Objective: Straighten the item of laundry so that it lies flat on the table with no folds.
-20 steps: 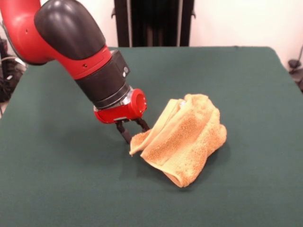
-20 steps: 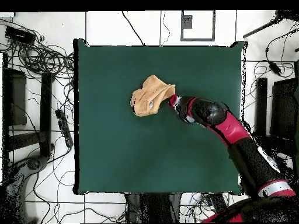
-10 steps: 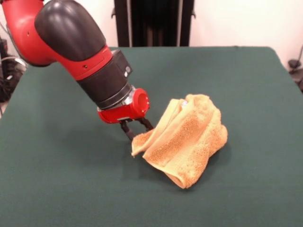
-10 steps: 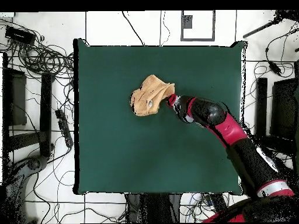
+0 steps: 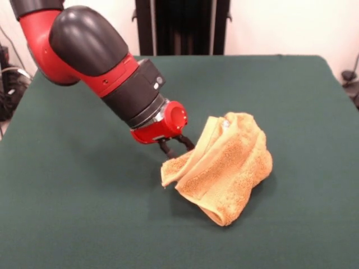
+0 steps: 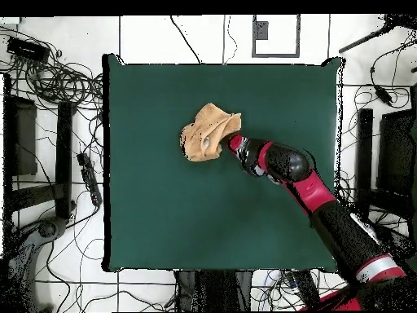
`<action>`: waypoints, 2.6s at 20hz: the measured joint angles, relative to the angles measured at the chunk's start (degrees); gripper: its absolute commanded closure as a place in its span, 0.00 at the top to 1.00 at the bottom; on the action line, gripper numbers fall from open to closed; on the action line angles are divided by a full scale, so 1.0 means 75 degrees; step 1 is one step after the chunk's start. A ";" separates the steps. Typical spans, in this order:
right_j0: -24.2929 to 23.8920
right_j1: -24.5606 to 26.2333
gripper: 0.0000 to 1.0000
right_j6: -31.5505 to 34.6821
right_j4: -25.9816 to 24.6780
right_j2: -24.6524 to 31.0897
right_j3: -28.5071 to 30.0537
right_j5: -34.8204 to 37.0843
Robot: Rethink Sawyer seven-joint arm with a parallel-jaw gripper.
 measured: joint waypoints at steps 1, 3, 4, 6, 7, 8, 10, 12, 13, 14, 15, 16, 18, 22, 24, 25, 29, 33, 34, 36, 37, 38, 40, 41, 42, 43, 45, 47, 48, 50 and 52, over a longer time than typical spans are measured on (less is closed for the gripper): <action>-0.0042 0.0061 1.00 0.0000 0.0035 0.0050 0.0112 -0.0002; -0.0074 0.0118 1.00 0.0000 0.0062 0.0104 0.0225 -0.0003; -0.0112 0.0203 1.00 0.0000 0.0063 0.0196 0.0379 -0.0003; -0.0119 0.0247 1.00 0.0000 0.0063 0.0239 0.0458 -0.0002; -0.0123 0.0276 1.00 0.0000 0.0063 0.0266 0.0512 -0.0003; -0.0123 0.0300 1.00 0.0000 0.0063 0.0287 0.0566 -0.0003; -0.0128 0.0342 1.00 0.0000 0.0065 0.0331 0.0673 -0.0003; -0.0135 0.0392 1.00 0.0000 0.0065 0.0376 0.0771 -0.0003; -0.0139 0.0414 1.00 0.0000 0.0065 0.0401 0.0837 -0.0003; -0.0141 0.0422 1.00 0.0000 0.0065 0.0412 0.0871 -0.0003; -0.0145 0.0434 1.00 0.0000 0.0065 0.0434 0.0941 -0.0003; -0.0145 0.0433 1.00 0.0000 0.0067 0.0454 0.1037 -0.0003; -0.0145 0.0436 1.00 0.0000 0.0065 0.0470 0.1126 -0.0002; -0.0146 0.0436 1.00 0.0000 0.0067 0.0481 0.1220 -0.0003; -0.0145 0.0436 1.00 0.0000 0.0070 0.0482 0.1257 -0.0003; -0.0146 0.0433 1.00 0.0000 0.0071 0.0485 0.1278 -0.0003; -0.0144 0.0402 1.00 0.0000 0.0098 0.0501 0.1382 -0.0003; -0.0145 0.0312 1.00 0.0000 0.0124 0.0534 0.1449 -0.0003; -0.0146 0.0281 1.00 0.0000 0.0124 0.0546 0.1464 -0.0003; -0.0153 0.0198 1.00 0.0000 0.0141 0.0593 0.1514 -0.0003; -0.0165 0.0147 1.00 0.0000 0.0162 0.0634 0.1554 -0.0003; -0.0176 0.0105 1.00 0.0000 0.0187 0.0676 0.1592 -0.0003; -0.0196 0.0004 1.00 0.0000 0.0252 0.0746 0.1671 -0.0003; -0.0214 -0.0076 1.00 0.0000 0.0325 0.0804 0.1738 -0.0003; -0.0223 -0.0113 1.00 0.0000 0.0360 0.0830 0.1773 -0.0003; -0.0235 -0.0167 1.00 0.0000 0.0402 0.0865 0.1819 -0.0002; -0.0268 -0.0330 1.00 0.0000 0.0546 0.0984 0.1958 -0.0003; -0.0288 -0.0417 1.00 0.0002 0.0635 0.1051 0.2036 -0.0003; -0.0304 -0.0472 1.00 0.0002 0.0697 0.1103 0.2093 -0.0003; -0.0342 -0.0625 1.00 0.0002 0.0827 0.1236 0.2210 -0.0003; -0.0349 -0.0678 1.00 0.0002 0.0881 0.1267 0.2246 -0.0002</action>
